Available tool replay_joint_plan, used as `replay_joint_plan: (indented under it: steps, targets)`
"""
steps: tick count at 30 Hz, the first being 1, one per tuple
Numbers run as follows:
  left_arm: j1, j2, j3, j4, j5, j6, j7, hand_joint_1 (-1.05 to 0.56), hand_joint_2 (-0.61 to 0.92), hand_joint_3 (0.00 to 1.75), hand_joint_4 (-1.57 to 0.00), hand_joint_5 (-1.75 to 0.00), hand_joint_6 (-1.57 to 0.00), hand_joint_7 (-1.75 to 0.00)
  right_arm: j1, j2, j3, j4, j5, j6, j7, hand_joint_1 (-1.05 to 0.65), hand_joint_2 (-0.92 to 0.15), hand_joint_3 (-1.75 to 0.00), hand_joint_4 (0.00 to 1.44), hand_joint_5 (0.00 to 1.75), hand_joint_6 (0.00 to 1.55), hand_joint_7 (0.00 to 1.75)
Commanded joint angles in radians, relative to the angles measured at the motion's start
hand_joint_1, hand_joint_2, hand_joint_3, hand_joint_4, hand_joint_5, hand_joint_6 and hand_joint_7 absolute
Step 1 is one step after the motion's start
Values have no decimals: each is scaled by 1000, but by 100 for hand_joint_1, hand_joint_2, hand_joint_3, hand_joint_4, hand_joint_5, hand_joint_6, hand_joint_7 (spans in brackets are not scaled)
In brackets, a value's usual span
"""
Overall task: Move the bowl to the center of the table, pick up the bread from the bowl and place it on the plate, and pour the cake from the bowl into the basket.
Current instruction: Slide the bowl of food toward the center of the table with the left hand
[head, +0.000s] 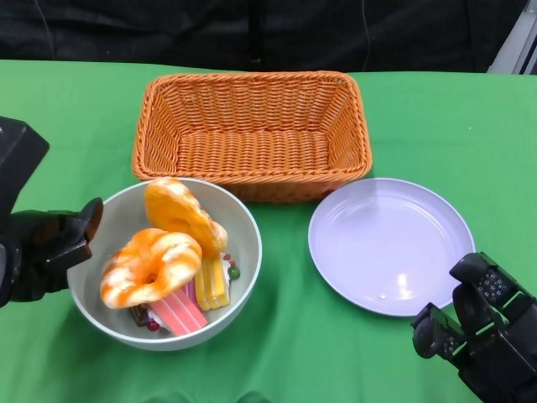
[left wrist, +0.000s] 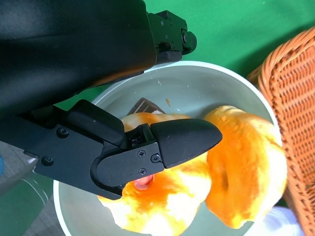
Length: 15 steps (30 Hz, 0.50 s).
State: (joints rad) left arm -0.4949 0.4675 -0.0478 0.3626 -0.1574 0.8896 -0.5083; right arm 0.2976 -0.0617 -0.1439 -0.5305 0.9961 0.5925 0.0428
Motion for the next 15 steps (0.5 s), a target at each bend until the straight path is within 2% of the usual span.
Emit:
replay_joint_plan:
  steps: [1,15]
  targets:
    - [6,-1,-9,-45,2,12,-5,-100,92,89,0,0,0,0,5,2,-3,-10,-2,-7,-8,-17,-82,-85,79,175,62,174]
    - [8,-29,-40,-125,5,58,7,-99,92,89,0,0,0,0,8,-4,0,-17,-4,-8,-8,-17,-82,-83,79,175,61,175]
